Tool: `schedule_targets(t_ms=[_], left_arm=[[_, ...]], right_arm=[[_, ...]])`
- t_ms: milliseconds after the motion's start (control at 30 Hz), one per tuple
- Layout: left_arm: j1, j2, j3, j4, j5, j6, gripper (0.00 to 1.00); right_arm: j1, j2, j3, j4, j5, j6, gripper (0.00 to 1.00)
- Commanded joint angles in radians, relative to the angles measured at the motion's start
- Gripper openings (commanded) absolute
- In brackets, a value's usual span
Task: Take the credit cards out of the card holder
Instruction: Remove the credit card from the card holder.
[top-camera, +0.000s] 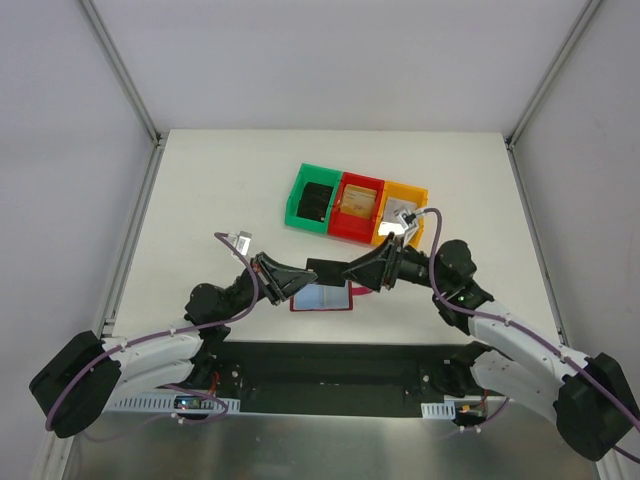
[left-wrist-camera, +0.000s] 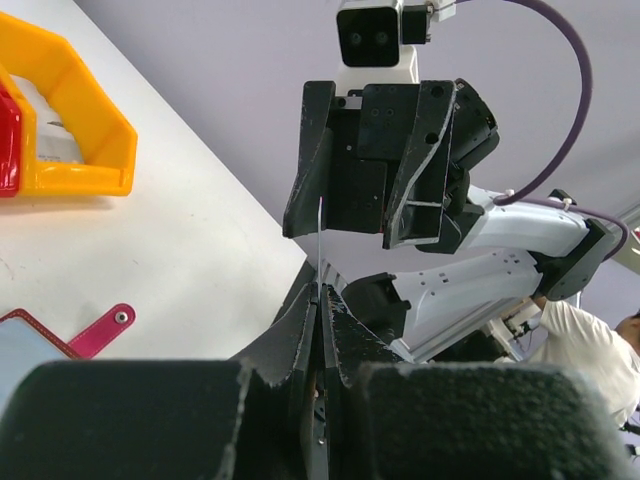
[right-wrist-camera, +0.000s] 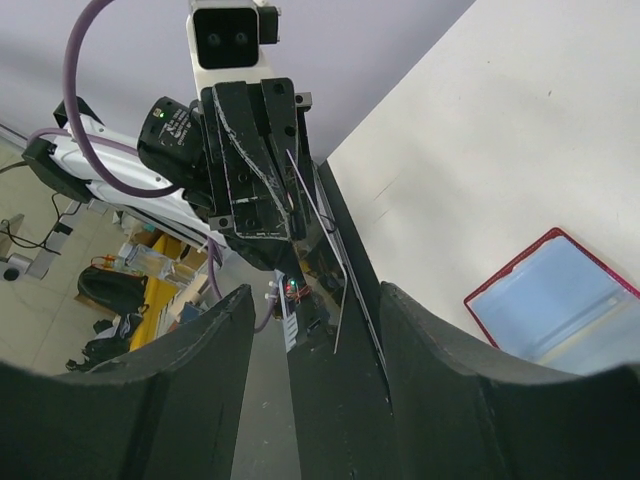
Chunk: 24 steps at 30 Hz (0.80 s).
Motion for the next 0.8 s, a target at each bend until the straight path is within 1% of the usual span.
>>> schedule_targets(t_ms=[0,67,233,433,500,533,600,633,667,733,767], left_arm=[[0.009,-0.011,0.033,0.19,-0.003,-0.006,0.0],[0.009,-0.006,0.036,0.193,0.002,-0.008,0.0],[0.009,0.013,0.039,0.213,0.0,-0.012,0.0],[0.009,0.02,0.038,0.2,0.005,-0.02,0.0],[0.011,0.003,0.039,0.163,0.0,-0.017,0.0],[0.009,-0.011,0.042,0.135,0.0,-0.009,0.03],[0.012,-0.052,0.059,0.044,0.012,0.018,0.21],[0.018,-0.08,0.073,-0.03,0.029,0.029,0.37],[0.029,-0.107,0.088,-0.103,0.057,0.038,0.49],[0.064,-0.175,0.116,-0.245,0.088,0.057,0.63],[0.083,-0.215,0.128,-0.323,0.103,0.073,0.67]], right_arm=[[0.016,0.015,0.036,0.024,-0.008,-0.029,0.54],[0.025,0.025,0.043,0.028,-0.008,-0.031,0.49],[0.062,0.064,0.06,0.049,-0.018,-0.034,0.32],[0.065,0.071,0.058,0.074,-0.028,-0.028,0.07],[0.065,0.065,0.056,0.075,-0.031,-0.032,0.04],[0.067,0.061,0.058,0.077,-0.033,-0.034,0.02],[0.064,0.055,0.053,0.074,-0.036,-0.041,0.01],[0.064,0.054,0.053,0.069,-0.041,-0.046,0.01],[0.064,0.049,0.053,0.058,-0.044,-0.054,0.01],[0.062,0.042,0.053,0.035,-0.053,-0.075,0.01],[0.059,0.038,0.052,0.028,-0.054,-0.084,0.01]])
